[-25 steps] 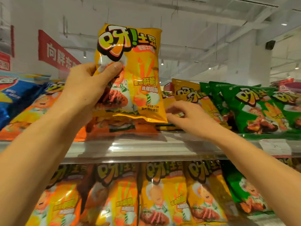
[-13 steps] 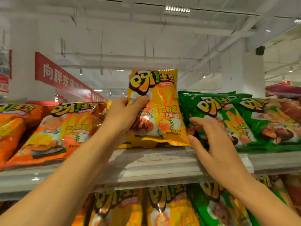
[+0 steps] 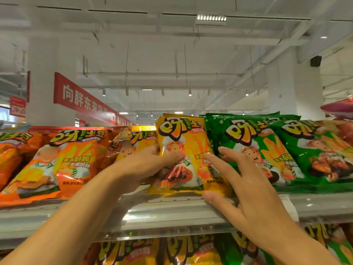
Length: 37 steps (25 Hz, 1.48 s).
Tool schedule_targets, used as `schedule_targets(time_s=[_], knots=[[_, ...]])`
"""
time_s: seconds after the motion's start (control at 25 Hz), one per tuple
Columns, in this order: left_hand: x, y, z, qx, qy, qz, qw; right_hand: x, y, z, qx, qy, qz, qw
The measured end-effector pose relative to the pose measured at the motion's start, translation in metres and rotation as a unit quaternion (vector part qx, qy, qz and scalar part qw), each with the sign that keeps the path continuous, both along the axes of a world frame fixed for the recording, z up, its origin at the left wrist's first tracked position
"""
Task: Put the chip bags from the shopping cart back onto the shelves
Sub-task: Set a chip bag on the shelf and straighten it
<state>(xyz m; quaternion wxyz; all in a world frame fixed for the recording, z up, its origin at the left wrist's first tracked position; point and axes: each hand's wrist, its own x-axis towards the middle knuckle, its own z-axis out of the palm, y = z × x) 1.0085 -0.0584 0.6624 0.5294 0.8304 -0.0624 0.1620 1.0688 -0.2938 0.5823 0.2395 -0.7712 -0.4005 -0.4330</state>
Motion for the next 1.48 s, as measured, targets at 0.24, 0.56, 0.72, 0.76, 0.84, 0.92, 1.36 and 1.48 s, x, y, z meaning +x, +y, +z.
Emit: schedule_targets(time_s=[0.24,0.56,0.72,0.76,0.84,0.92,1.36,1.48], knots=[[0.004,-0.013,0.000,0.001,0.004,-0.004,1.000,-0.003,0.003,-0.004,-0.039,-0.045,-0.024,0.998],[-0.009,-0.020,-0.010,0.409,-0.218,0.179,0.868,-0.004,0.006,-0.004,-0.041,-0.054,-0.044,0.997],[-0.007,-0.020,-0.012,0.399,-0.122,0.169,0.893,0.000,0.006,-0.006,-0.032,-0.080,-0.056,0.995],[-0.008,-0.020,-0.014,0.406,-0.129,0.178,0.887,0.001,0.007,-0.008,-0.029,-0.085,-0.056,0.994],[-0.013,-0.021,-0.016,0.435,-0.155,0.223,0.859,0.002,0.008,-0.009,-0.025,-0.090,-0.054,0.994],[-0.021,-0.023,-0.022,0.458,-0.157,0.264,0.834,0.003,0.008,-0.008,-0.028,-0.087,-0.049,0.995],[-0.108,-0.066,-0.110,0.429,-0.228,0.211,0.848,-0.077,-0.058,-0.074,0.077,-0.024,0.018,0.997],[-0.129,-0.090,-0.176,0.414,-0.238,0.154,0.865,-0.114,-0.111,-0.131,0.068,0.031,-0.034,0.997]])
